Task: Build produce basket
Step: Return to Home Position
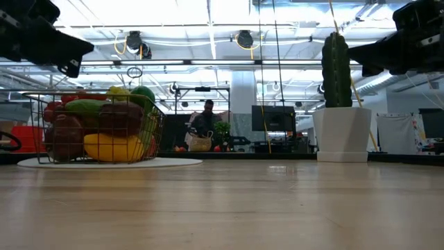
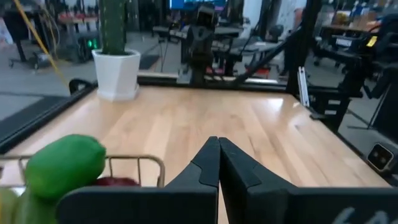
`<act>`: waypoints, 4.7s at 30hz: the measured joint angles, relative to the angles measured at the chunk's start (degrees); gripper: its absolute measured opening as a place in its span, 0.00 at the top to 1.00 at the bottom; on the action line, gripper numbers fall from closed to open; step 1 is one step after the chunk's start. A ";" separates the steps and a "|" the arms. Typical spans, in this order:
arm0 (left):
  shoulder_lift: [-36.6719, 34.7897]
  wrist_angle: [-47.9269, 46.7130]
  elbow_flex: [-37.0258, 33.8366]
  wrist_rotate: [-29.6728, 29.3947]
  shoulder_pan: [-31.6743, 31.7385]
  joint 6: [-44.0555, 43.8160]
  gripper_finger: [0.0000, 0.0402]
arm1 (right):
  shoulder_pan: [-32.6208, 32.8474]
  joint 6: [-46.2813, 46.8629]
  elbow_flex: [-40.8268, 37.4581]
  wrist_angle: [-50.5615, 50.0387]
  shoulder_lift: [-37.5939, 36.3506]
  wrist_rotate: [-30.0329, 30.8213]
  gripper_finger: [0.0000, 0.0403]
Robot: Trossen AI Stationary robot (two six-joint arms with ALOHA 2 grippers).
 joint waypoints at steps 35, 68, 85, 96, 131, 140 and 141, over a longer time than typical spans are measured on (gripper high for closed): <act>0.14 15.06 -9.24 5.01 4.70 9.33 0.97 | 0.00 -0.01 0.00 0.28 0.00 -0.20 1.00; 0.20 15.04 -9.26 4.96 4.70 6.39 0.92 | 0.00 -0.02 0.00 0.28 0.00 -0.20 1.00; 0.20 15.04 -9.26 4.94 4.70 6.37 0.92 | 0.00 -0.02 0.00 0.28 0.00 -0.21 1.00; 0.20 15.04 -9.26 4.94 4.70 6.41 0.92 | 0.00 -0.02 0.00 0.28 0.00 -0.20 1.00; 0.20 15.04 -9.31 4.94 4.70 6.47 0.92 | 0.00 -0.02 0.01 0.28 0.01 -0.20 1.00; 0.20 15.04 -9.31 4.94 4.68 6.47 0.92 | -0.02 0.00 0.00 0.28 0.00 -0.22 1.00; 0.20 15.06 -9.31 4.94 4.69 6.47 0.92 | 0.00 -0.02 0.02 0.28 0.01 -0.21 1.00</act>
